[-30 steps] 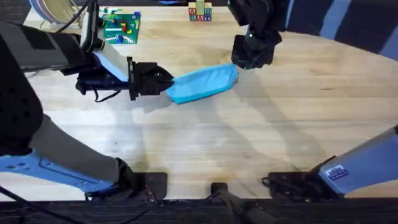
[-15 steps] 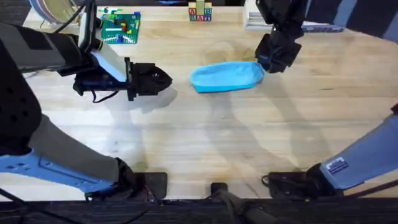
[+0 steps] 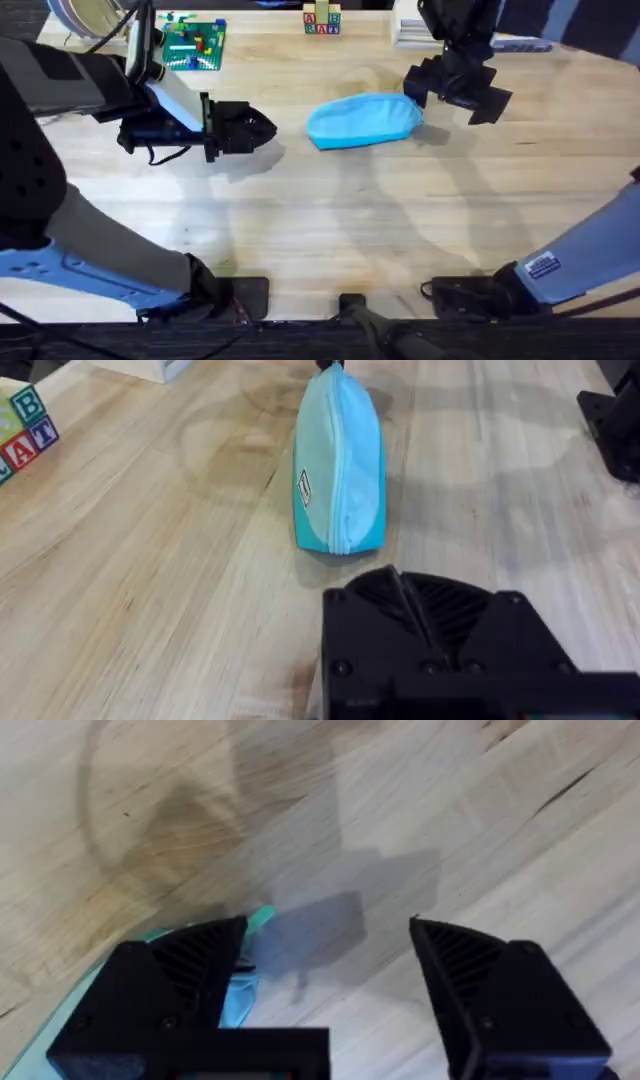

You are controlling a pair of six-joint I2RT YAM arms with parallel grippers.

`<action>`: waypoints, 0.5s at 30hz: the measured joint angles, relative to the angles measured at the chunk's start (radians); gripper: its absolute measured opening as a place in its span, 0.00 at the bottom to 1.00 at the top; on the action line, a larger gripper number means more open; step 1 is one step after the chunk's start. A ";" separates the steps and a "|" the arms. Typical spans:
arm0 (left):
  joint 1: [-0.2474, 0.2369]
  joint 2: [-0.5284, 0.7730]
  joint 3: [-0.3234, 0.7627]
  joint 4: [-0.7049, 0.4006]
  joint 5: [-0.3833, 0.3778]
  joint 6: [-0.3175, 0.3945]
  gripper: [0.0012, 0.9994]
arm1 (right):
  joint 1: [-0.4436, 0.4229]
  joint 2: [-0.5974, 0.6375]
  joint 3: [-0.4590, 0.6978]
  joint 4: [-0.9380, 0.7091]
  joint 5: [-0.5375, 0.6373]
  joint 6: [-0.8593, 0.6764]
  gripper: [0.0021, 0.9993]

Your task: Unzip the bag, pick up the pens from the table one at a time and place them inside, then zip the bag closed.

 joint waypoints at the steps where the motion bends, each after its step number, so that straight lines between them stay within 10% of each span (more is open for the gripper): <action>1: 0.000 0.000 0.000 0.000 0.000 0.000 0.04 | 0.000 0.000 0.000 0.000 0.000 0.000 1.00; 15: 0.000 0.000 0.000 0.000 0.000 0.000 0.04 | 0.005 -0.224 0.010 -0.123 -0.004 -0.003 1.00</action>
